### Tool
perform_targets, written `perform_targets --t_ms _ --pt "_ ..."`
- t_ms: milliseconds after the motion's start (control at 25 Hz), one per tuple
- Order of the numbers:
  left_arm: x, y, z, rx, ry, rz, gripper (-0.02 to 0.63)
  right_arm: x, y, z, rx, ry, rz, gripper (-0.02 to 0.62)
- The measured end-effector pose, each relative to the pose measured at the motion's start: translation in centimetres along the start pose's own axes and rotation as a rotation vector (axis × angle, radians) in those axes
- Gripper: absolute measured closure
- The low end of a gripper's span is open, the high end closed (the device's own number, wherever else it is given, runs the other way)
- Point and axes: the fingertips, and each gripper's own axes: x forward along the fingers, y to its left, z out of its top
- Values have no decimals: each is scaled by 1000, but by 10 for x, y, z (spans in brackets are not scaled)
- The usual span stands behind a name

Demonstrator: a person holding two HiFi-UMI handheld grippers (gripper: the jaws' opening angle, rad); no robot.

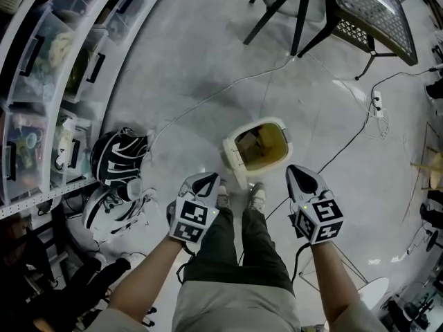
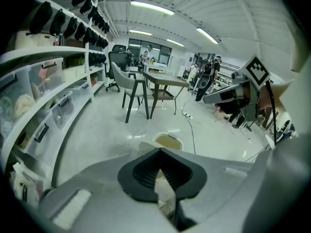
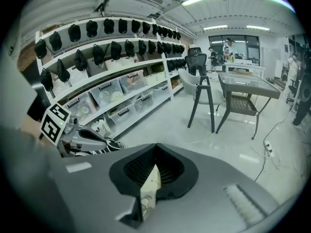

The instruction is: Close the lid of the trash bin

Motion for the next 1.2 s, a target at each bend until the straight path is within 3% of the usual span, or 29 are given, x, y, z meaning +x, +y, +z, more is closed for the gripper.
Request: perform_targets --t_ms 360,520,840,1200 --pt "72 10 -67 -75 143 -17 603 53 -34 -56 22 94 23 592" --pt "89 4 -79 -66 172 -40 604 68 -43 -74 33 118 29 592" --pt "123 -18 -39 -64 87 -119 604 69 -64 -78 72 109 18 592" --pt "202 -39 -25 74 129 -195 604 70 -118 -86 148 60 -63 592"
